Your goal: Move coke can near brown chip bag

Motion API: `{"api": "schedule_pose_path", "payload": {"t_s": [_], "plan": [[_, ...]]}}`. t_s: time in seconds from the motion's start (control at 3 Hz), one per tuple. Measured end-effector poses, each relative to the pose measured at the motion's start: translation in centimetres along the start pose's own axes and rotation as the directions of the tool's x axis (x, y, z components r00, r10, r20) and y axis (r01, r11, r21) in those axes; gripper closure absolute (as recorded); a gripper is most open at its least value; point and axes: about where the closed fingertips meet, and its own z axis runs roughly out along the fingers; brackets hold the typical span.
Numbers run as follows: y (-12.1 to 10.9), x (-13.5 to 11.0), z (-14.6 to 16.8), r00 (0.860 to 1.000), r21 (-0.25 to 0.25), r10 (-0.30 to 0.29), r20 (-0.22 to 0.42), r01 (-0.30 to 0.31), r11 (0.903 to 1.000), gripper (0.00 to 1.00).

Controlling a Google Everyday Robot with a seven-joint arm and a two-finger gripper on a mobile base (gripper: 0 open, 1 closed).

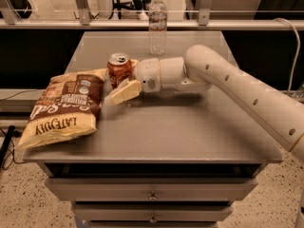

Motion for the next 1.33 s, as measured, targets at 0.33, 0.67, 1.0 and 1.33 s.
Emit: {"api": "schedule_pose_path", "payload": {"t_s": [0.33,0.67,1.0,1.33], "plan": [[-0.7,-1.3,-2.5,0.999,0.072,-0.042,-0.015,0.043,0.9964,0.00],[-1.1,-3.4,-7.1,0.994,0.191,-0.097,-0.050,0.105,0.9759,0.00],[-1.1,-5.7,-13.5,0.987,0.320,-0.140,-0.082,0.159,0.9340,0.00],[-1.0,-6.4,-16.6,0.984,0.373,-0.149,-0.094,0.174,0.9114,0.00]]}}
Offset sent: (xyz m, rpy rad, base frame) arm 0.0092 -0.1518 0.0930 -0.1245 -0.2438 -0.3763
